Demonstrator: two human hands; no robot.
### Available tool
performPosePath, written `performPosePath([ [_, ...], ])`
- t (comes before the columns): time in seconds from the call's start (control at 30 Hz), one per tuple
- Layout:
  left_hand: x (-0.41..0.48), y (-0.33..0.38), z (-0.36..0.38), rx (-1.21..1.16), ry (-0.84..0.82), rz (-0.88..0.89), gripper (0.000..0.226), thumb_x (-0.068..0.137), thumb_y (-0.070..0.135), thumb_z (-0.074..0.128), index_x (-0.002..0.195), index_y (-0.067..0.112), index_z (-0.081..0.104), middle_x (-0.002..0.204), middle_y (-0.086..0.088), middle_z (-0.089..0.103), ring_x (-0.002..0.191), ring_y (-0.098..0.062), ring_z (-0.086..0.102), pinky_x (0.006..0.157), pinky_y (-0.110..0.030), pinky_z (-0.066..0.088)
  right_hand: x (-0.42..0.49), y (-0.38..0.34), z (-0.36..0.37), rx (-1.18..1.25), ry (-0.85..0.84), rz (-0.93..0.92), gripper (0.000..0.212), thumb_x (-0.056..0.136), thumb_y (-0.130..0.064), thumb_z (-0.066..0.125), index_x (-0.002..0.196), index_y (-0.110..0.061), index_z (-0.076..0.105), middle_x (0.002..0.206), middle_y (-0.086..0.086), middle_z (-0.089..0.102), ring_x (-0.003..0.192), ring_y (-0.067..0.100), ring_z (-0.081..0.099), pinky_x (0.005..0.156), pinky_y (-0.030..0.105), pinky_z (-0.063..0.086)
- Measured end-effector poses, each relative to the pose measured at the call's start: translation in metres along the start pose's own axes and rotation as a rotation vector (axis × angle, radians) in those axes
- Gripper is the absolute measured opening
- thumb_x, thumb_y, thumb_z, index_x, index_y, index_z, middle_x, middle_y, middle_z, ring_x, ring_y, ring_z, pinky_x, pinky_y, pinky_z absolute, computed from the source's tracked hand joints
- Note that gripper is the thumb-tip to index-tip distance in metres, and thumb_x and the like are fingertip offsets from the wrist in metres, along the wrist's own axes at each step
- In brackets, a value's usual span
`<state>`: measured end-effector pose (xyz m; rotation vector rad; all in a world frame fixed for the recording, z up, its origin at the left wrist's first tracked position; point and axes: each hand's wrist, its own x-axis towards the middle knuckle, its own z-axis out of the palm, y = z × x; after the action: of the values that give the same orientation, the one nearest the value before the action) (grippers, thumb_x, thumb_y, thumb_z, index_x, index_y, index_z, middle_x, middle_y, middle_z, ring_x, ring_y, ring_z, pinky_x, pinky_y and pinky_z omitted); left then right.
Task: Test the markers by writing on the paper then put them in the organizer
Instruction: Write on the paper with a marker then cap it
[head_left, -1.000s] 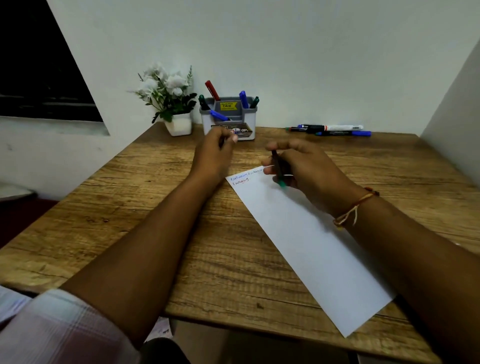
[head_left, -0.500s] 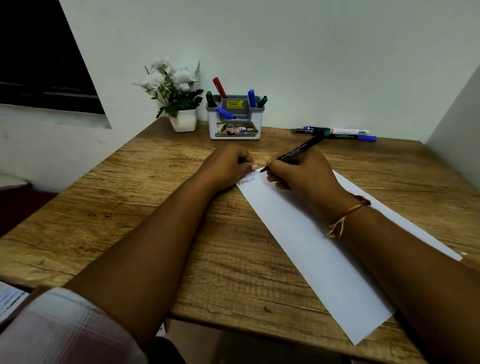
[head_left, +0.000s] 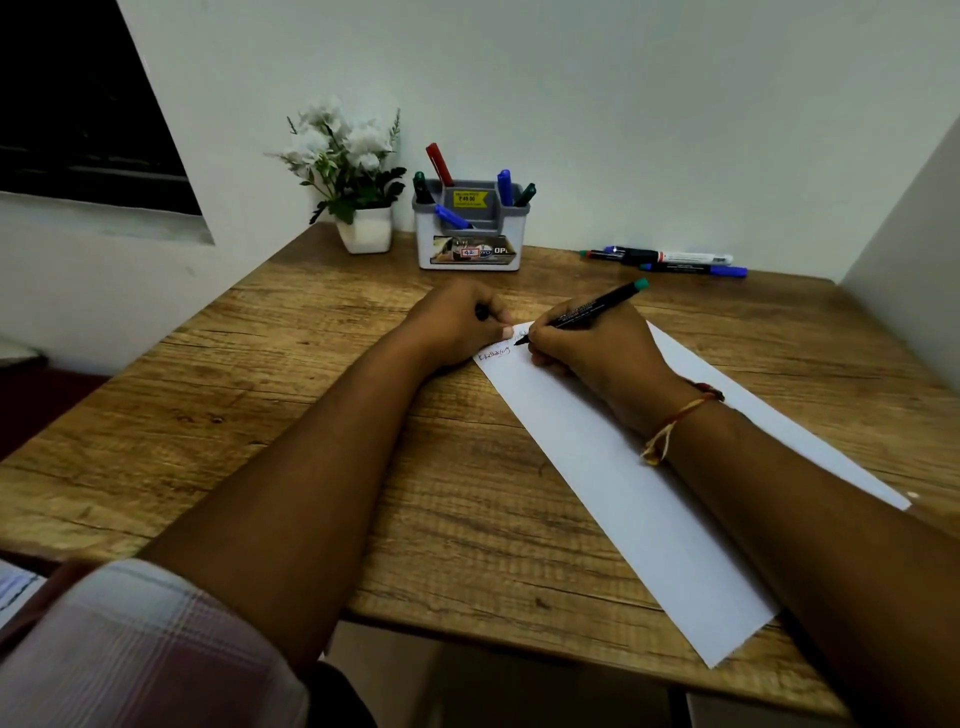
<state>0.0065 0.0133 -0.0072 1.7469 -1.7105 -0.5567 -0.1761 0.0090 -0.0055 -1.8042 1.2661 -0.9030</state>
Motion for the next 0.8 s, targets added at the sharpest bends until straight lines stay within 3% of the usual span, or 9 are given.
performPosePath([
  [0.17, -0.0001, 0.0008, 0.0004, -0.040, 0.006, -0.009, 0.010, 0.086, 0.022, 0.075, 0.095, 0.025, 0.075, 0.108, 0.006, 0.069, 0.104, -0.012, 0.059, 0.090, -0.032, 0.049, -0.0008, -0.0002, 0.0022, -0.040, 0.022, -0.017, 0.010, 0.078, -0.022, 0.071, 0.079, -0.014, 0.077, 0.075, 0.000, 0.078, 0.082, 0.020, 0.075, 0.088, 0.052, 0.060],
  [0.4, -0.0023, 0.0017, 0.0006, -0.046, 0.008, -0.003, 0.009, 0.084, 0.020, 0.076, 0.091, 0.026, 0.075, 0.104, 0.006, 0.070, 0.101, -0.012, 0.061, 0.094, -0.037, 0.051, 0.0006, -0.0015, 0.0027, -0.061, 0.005, -0.006, 0.012, 0.078, -0.023, 0.071, 0.079, -0.012, 0.077, 0.075, 0.002, 0.077, 0.081, 0.021, 0.074, 0.086, 0.050, 0.061],
  [0.53, -0.0024, 0.0028, 0.0011, -0.030, 0.008, -0.015, 0.010, 0.084, 0.021, 0.076, 0.088, 0.030, 0.073, 0.107, 0.007, 0.070, 0.103, -0.012, 0.060, 0.095, -0.038, 0.051, 0.0030, -0.0002, 0.0018, -0.043, -0.015, 0.023, 0.019, 0.075, -0.025, 0.068, 0.075, -0.008, 0.076, 0.074, 0.006, 0.077, 0.071, 0.015, 0.069, 0.086, 0.054, 0.060],
  [0.8, -0.0018, 0.0024, 0.0016, -0.023, 0.008, -0.015, 0.010, 0.083, 0.021, 0.077, 0.088, 0.029, 0.074, 0.105, 0.008, 0.070, 0.101, -0.012, 0.061, 0.095, -0.040, 0.051, 0.0042, 0.0009, 0.0028, -0.062, -0.012, 0.005, 0.019, 0.075, -0.025, 0.068, 0.077, -0.008, 0.076, 0.076, 0.007, 0.076, 0.075, 0.016, 0.068, 0.084, 0.050, 0.060],
])
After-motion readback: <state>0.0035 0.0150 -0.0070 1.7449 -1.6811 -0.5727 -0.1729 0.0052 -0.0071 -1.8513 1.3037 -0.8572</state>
